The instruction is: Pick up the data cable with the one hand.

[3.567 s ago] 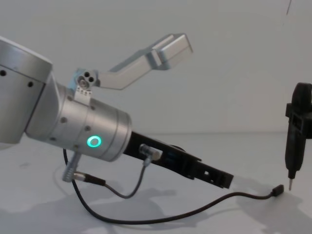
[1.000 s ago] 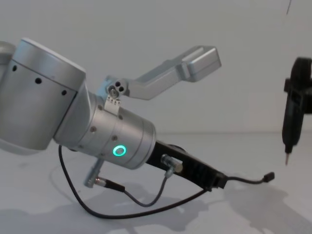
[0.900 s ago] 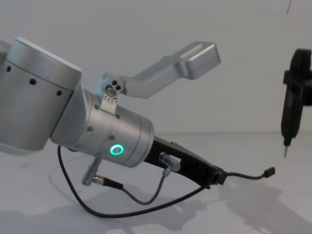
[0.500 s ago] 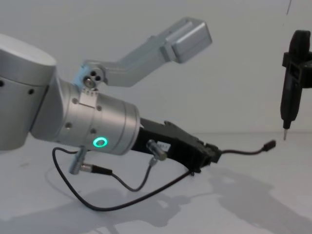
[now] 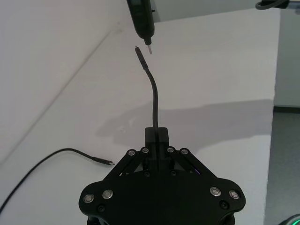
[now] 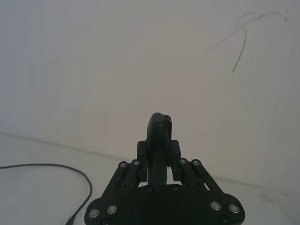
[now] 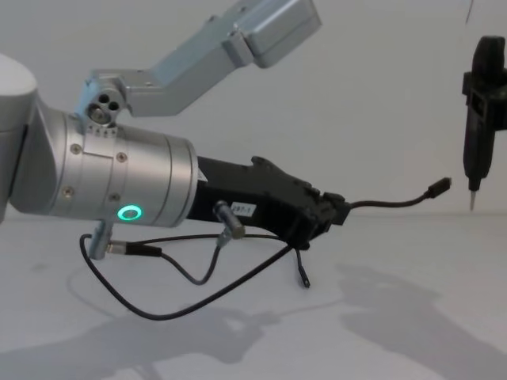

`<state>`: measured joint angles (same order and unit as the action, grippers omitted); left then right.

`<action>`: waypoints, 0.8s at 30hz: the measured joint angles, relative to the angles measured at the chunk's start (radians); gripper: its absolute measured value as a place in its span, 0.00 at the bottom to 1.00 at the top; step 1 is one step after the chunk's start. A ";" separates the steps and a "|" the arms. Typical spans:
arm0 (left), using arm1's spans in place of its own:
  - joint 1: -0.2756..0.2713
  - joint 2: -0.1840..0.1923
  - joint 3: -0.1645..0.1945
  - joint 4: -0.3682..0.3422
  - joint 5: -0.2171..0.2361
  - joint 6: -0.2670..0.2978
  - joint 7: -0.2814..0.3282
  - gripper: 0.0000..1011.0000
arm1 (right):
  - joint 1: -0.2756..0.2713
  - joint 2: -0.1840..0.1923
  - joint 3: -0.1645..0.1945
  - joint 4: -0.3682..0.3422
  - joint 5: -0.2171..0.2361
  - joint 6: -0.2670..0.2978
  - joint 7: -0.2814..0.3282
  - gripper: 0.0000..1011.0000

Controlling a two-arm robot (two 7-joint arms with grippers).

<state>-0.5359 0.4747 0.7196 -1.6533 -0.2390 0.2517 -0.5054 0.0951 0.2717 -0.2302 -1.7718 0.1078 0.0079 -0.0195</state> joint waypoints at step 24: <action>0.014 0.025 -0.014 -0.027 0.015 -0.062 0.000 0.03 | -0.006 0.020 0.042 -0.093 0.054 0.021 0.079 0.28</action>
<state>-0.5214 0.4998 0.7059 -1.6798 -0.2243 0.1898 -0.5056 0.0894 0.2917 -0.1883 -1.8653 0.1614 0.0291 0.0593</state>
